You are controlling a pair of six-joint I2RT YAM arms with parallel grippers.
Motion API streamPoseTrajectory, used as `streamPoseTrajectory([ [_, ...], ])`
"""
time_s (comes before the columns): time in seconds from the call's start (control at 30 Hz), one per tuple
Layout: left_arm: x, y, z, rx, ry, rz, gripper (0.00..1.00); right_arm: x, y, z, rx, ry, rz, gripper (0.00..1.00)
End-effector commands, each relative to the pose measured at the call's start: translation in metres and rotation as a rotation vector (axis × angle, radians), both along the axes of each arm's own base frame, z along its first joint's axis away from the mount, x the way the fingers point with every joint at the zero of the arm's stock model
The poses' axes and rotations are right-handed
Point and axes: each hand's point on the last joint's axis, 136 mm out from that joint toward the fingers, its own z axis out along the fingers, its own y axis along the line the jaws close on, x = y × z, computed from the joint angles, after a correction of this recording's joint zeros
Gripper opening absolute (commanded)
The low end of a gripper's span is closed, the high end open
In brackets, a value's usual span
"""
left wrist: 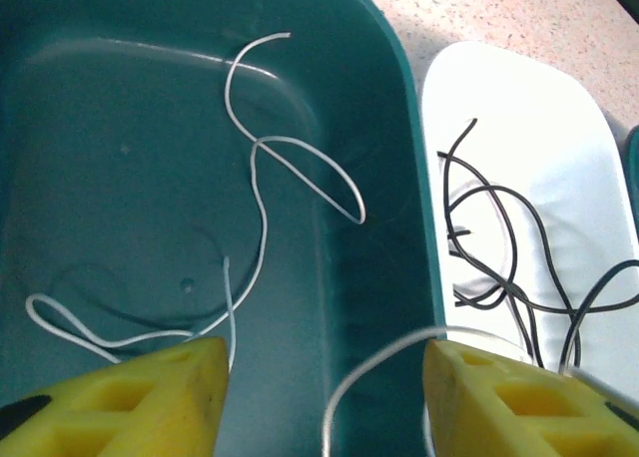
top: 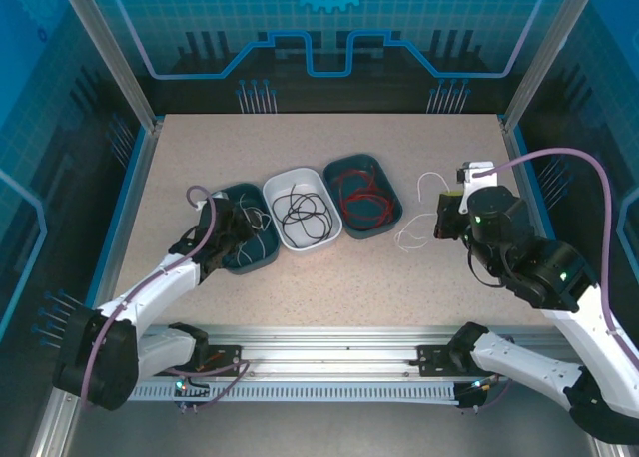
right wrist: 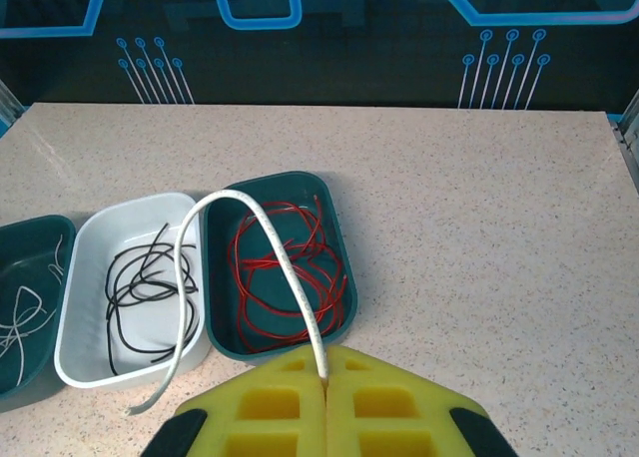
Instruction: Untangle the cables
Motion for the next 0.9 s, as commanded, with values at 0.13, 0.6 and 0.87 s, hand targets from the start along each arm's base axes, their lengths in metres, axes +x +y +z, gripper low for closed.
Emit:
streamPoseTrajectory([
  [0.13, 0.006, 0.002, 0.044, -0.012, -0.106, 0.004, 0.65, 0.006, 0.004, -0.002, 0.019, -0.003, 0.006, 0.00],
  [0.6, 0.008, 0.043, 0.024, 0.331, 0.097, -0.026, 0.53, 0.010, 0.014, -0.009, 0.044, 0.019, 0.032, 0.01],
  [0.87, 0.002, 0.046, 0.002, 0.497, 0.337, -0.203, 0.77, 0.012, 0.019, -0.011, 0.055, 0.029, 0.048, 0.01],
])
